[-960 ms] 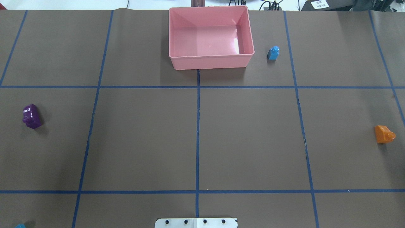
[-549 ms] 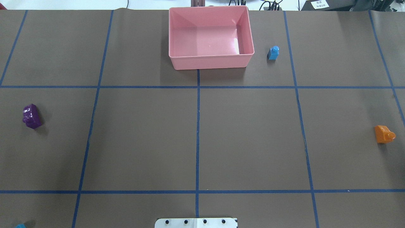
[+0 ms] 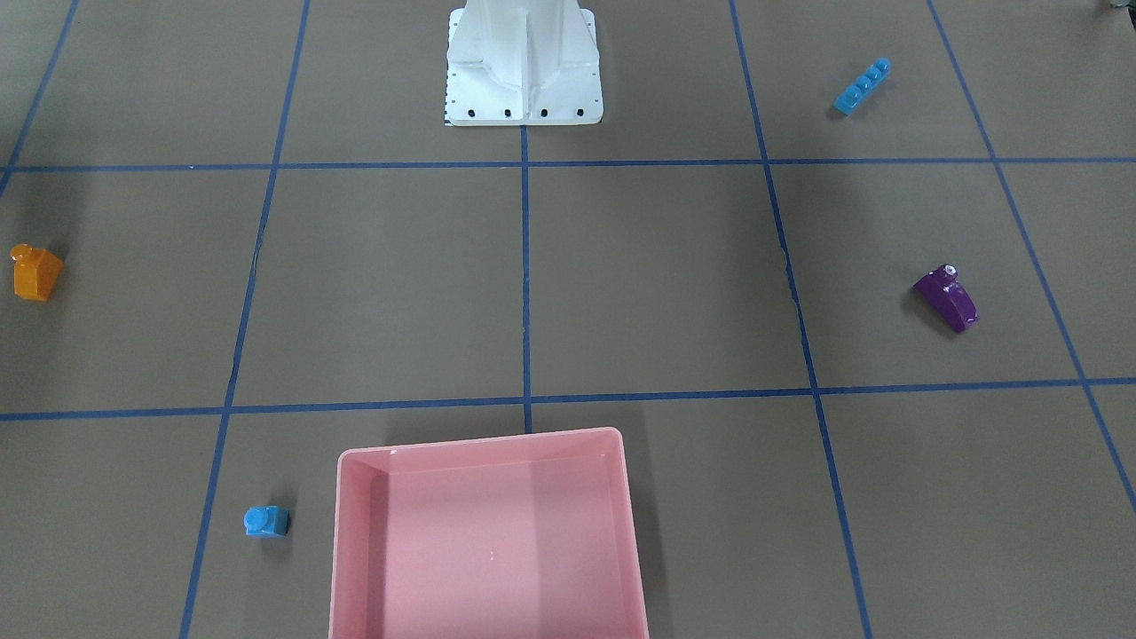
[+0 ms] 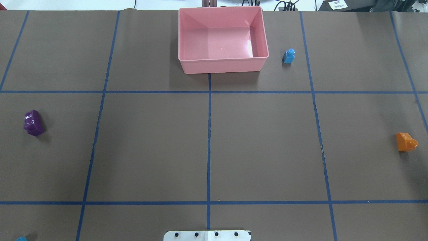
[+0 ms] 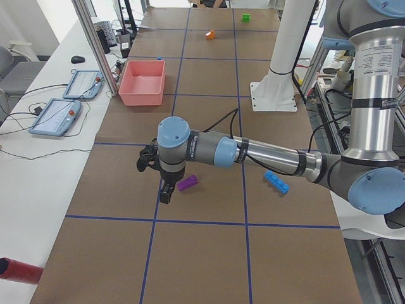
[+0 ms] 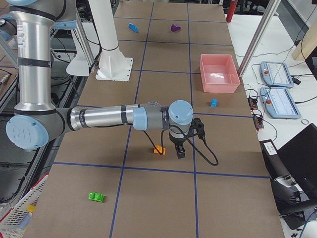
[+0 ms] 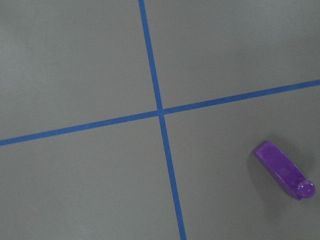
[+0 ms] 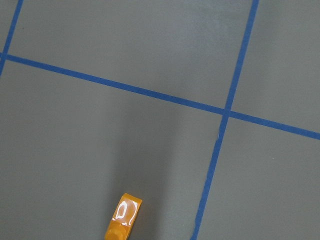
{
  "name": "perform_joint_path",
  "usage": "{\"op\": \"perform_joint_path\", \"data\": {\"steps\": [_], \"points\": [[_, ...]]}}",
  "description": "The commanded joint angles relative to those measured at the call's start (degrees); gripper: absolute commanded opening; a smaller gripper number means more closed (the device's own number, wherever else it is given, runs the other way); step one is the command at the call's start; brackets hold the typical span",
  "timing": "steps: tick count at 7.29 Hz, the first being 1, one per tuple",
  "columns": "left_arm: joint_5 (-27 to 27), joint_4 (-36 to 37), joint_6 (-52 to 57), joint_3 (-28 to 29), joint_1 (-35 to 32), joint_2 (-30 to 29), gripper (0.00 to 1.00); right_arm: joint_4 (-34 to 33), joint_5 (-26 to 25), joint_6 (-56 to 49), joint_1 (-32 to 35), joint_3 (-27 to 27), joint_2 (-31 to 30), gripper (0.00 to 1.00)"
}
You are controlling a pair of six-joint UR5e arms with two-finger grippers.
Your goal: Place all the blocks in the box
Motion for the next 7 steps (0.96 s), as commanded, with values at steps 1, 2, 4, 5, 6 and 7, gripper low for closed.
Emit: {"op": "perform_joint_path", "data": {"steps": [1, 2, 4, 5, 6, 7], "points": [[-0.08, -0.82, -6.68, -0.19, 0.93, -0.59, 1.00, 6.76, -1.38, 8.55, -5.75, -0.28, -1.75, 1.00], [0.00, -3.09, -10.49, -0.71, 2.42, -0.59, 1.00, 10.82, -5.23, 18.94, -10.74, -0.54, -2.20, 1.00], [0.00, -3.99, -11.23, -0.54, 3.23, -0.50, 1.00, 22.59, -6.93, 34.48, -19.29, -3.60, -2.56, 1.00], [0.00, -3.99, -11.23, -0.63, 3.23, -0.59, 1.00, 25.25, -8.50, 36.60, -22.63, -6.15, -2.56, 1.00], [0.00, -4.07, -11.23, -0.72, 3.23, -0.59, 1.00, 25.45, -12.26, 38.63, -27.45, -6.43, -2.47, 1.00], [0.00, -4.08, -11.23, -0.63, 3.23, -0.59, 1.00, 25.46, -13.43, 38.73, -28.45, -7.04, -3.51, 1.00]]}}
